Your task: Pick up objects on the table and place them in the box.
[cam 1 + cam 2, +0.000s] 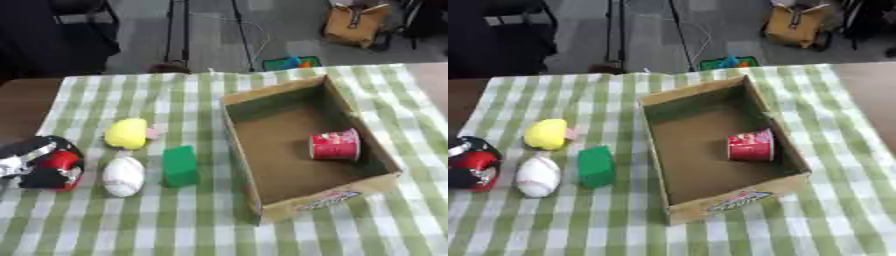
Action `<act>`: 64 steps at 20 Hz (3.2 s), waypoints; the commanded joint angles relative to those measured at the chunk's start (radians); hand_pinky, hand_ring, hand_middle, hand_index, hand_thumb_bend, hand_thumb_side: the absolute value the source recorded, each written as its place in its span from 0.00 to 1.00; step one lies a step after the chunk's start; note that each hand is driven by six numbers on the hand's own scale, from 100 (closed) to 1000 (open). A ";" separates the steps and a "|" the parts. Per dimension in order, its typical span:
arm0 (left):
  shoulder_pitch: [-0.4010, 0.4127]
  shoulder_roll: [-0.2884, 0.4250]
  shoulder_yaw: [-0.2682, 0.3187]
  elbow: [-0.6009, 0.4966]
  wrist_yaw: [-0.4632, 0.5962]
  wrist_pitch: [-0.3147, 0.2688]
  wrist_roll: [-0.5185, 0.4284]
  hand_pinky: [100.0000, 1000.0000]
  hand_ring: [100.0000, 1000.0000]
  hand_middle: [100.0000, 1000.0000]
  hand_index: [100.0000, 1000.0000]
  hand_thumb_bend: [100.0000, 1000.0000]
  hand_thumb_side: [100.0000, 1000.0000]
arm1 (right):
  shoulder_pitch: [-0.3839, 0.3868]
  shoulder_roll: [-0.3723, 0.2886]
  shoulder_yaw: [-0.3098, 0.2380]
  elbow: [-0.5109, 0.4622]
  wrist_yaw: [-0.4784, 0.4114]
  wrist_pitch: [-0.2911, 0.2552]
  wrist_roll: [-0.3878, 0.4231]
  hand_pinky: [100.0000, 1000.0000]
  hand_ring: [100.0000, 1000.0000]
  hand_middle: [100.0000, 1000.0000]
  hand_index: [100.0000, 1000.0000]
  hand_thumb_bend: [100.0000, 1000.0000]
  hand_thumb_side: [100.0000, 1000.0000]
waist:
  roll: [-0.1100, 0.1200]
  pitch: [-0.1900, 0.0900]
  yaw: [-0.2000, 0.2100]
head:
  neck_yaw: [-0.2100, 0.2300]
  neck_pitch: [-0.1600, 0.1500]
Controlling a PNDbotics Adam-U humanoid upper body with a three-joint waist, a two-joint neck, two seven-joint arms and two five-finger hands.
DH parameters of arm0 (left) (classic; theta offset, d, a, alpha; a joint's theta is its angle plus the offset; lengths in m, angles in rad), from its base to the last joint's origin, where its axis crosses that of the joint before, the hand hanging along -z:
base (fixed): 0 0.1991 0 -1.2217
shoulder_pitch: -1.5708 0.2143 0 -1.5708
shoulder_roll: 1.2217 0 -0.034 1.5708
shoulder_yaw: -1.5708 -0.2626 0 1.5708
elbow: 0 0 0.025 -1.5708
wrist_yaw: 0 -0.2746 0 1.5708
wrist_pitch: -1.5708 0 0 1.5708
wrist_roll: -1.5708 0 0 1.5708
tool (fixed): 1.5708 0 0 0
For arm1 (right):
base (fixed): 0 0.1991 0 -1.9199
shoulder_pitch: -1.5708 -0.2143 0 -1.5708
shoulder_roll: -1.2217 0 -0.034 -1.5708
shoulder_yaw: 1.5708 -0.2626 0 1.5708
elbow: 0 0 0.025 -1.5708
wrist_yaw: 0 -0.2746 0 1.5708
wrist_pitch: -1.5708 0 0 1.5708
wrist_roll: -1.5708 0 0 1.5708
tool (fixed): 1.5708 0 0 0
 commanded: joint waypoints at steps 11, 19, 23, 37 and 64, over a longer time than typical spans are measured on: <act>-0.026 0.039 0.017 -0.054 0.002 0.029 0.035 0.18 0.66 0.67 0.66 0.00 0.44 | -0.007 -0.018 -0.005 -0.023 -0.012 0.002 0.000 0.46 0.52 0.46 0.62 0.00 0.72 | 0.004 -0.024 0.001 | -0.005 -0.009; -0.055 0.071 0.016 -0.079 -0.021 0.054 -0.020 0.20 0.66 0.67 0.63 0.00 0.43 | -0.004 -0.021 -0.002 -0.023 -0.012 0.001 0.001 0.46 0.52 0.46 0.62 0.00 0.71 | 0.010 -0.036 0.006 | -0.015 -0.001; -0.068 0.084 0.017 -0.092 -0.029 0.060 -0.043 0.19 0.66 0.67 0.63 0.00 0.43 | -0.001 -0.022 -0.001 -0.023 -0.011 0.001 0.001 0.46 0.52 0.46 0.62 0.00 0.71 | 0.013 -0.043 0.007 | -0.017 0.004; -0.179 0.148 -0.012 -0.140 -0.046 0.067 -0.156 0.21 0.68 0.68 0.62 0.00 0.42 | 0.018 -0.029 0.006 -0.023 -0.008 -0.001 0.004 0.46 0.52 0.46 0.63 0.00 0.69 | 0.038 -0.075 0.009 | -0.022 0.033; -0.636 -0.124 -0.133 -0.093 -0.035 0.011 -0.338 0.15 0.63 0.65 0.59 0.00 0.41 | 0.034 -0.019 0.032 -0.023 -0.026 -0.008 0.033 0.46 0.52 0.46 0.62 0.00 0.68 | 0.065 -0.119 -0.023 | 0.000 0.056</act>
